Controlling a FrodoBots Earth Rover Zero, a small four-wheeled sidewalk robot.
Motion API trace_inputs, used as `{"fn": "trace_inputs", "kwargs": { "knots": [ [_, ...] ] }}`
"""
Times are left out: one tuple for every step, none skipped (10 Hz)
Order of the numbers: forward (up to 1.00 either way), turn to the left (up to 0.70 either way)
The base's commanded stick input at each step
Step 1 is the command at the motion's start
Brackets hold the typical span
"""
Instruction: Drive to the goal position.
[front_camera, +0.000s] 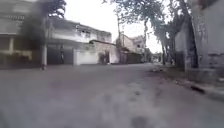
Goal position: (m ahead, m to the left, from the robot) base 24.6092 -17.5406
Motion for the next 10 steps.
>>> {"fn": "trace_inputs", "kwargs": {
  "knots": [
    [1.00,0.00],
    [1.00,0.00],
    [1.00,0.00],
    [1.00,-0.34],
    [1.00,-0.40],
    [1.00,-0.10],
    [1.00,0.00],
    [1.00,0.00],
    [1.00,0.00],
    [1.00,0.00]
  ]
}}
